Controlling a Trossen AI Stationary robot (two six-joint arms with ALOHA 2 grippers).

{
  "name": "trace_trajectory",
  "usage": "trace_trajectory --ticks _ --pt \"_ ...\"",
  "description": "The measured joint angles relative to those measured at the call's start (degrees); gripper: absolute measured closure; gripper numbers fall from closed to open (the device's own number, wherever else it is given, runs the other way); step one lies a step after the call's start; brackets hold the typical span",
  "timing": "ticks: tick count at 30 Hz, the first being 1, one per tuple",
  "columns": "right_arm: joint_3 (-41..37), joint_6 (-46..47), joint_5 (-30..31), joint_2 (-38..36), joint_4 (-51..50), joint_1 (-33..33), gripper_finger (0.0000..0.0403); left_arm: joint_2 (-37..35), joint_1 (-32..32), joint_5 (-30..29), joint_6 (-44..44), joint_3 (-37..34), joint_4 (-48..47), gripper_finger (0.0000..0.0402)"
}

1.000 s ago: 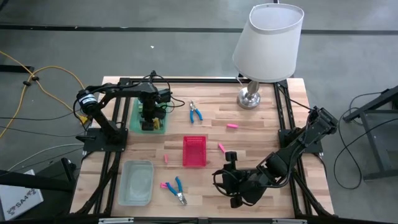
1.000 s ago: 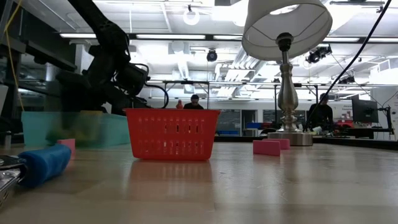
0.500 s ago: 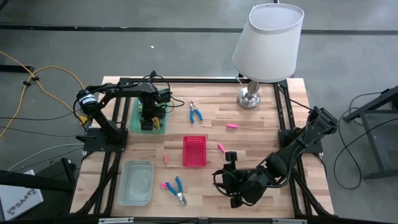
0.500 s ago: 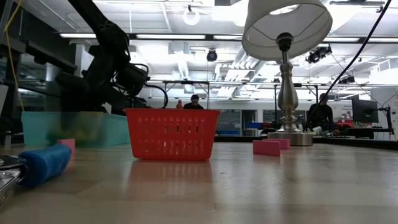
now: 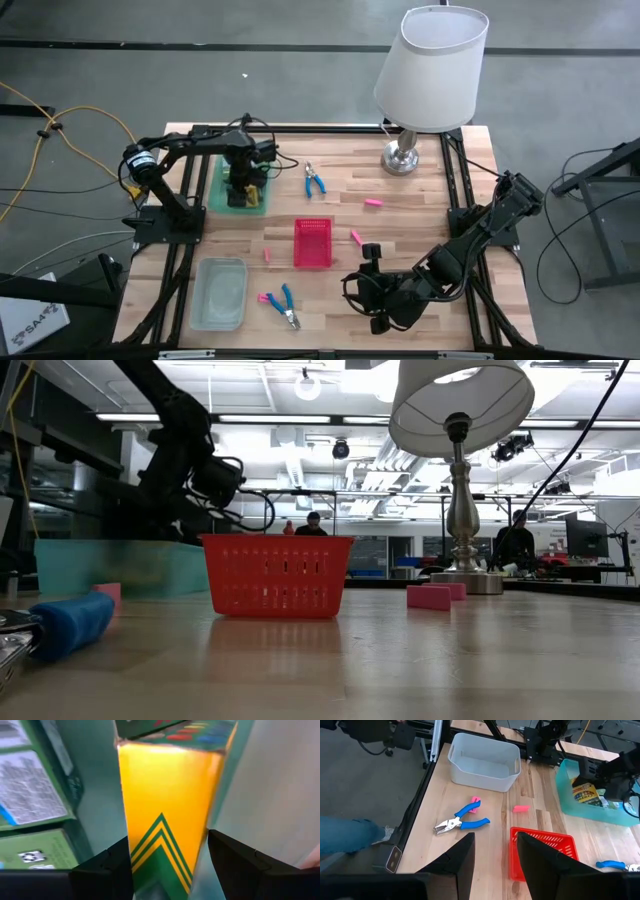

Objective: Pick & Place School Supplies
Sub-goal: Put the yellow crayon box into the green bin

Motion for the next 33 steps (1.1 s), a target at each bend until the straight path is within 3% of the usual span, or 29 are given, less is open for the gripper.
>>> trace_trajectory --ticks 11,21,33 --pt "0.0 0.0 0.0 0.0 0.0 0.0 0.0264 0.0 0.0 -0.1 -0.3 2.6 -0.1 0.0183" --pt "0.0 0.0 0.0 0.0 0.0 0.0 0.0264 0.0 0.0 -6.3 -1.6 2.6 -3.1 0.0183" --pt "0.0 0.0 0.0 0.0 0.0 0.0 0.0264 0.0 -3.2 1.3 -0.5 2.6 -2.9 0.0183"
